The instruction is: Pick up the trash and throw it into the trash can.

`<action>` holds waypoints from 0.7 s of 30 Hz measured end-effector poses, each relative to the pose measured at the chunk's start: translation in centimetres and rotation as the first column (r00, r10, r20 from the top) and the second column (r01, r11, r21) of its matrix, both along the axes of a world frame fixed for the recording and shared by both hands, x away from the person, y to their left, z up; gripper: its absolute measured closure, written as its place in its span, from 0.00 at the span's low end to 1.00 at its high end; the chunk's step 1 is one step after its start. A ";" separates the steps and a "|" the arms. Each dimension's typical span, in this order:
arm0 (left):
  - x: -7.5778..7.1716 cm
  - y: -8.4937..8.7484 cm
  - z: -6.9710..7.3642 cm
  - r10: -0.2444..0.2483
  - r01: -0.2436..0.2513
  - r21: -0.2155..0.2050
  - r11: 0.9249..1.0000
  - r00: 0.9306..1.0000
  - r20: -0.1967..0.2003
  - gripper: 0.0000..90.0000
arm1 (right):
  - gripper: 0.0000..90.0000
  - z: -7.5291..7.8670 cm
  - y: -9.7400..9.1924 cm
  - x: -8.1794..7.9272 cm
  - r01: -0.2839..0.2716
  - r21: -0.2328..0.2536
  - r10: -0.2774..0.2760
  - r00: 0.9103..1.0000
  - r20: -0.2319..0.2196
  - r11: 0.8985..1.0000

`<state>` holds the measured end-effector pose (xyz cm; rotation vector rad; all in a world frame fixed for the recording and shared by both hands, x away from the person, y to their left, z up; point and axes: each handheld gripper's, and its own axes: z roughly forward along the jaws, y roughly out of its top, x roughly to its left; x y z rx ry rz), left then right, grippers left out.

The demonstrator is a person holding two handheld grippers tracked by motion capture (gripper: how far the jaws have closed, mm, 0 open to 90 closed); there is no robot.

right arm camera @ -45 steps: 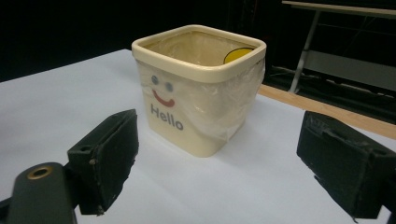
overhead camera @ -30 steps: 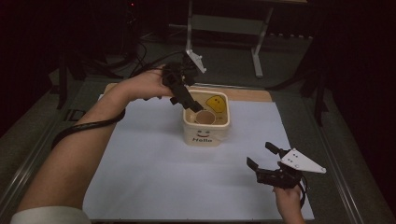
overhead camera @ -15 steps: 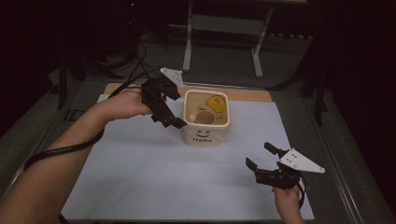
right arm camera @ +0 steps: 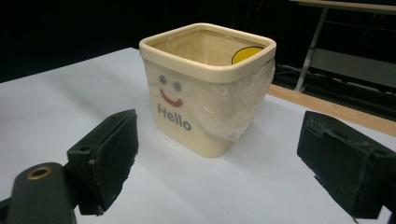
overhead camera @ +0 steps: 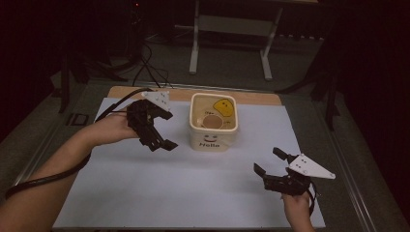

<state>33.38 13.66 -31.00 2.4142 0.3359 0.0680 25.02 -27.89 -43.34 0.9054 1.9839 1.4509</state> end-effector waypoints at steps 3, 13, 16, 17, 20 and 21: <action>-0.4 0.4 -0.2 0.001 -0.001 -0.016 1.000 1.000 0.011 0.01 | 0.14 0.0 -0.1 0.0 -0.006 0.006 0.006 1.000 0.001 1.000; -2.9 1.9 -1.7 0.015 -0.014 -0.057 0.998 1.000 0.024 0.01 | 0.14 0.0 -0.1 0.0 -0.006 0.005 0.006 1.000 0.005 1.000; -3.6 2.4 -2.3 0.033 -0.031 -0.078 0.996 0.999 0.029 0.01 | 0.14 0.0 0.0 0.1 -0.008 0.002 0.008 1.000 0.006 1.000; -3.9 2.6 -2.5 0.039 -0.036 -0.077 0.996 0.999 0.027 0.01 | 0.14 0.0 0.0 0.1 -0.007 0.000 0.007 1.000 0.008 1.000; -4.7 2.9 -3.3 0.048 -0.046 -0.068 0.997 0.999 0.026 0.01 | 0.14 0.0 0.1 0.0 -0.008 -0.001 0.008 1.000 0.006 1.000; -4.9 3.0 -3.6 0.055 -0.053 -0.071 0.996 0.998 0.019 0.01 | 0.14 0.0 0.0 0.0 -0.014 0.010 0.013 1.000 0.006 1.000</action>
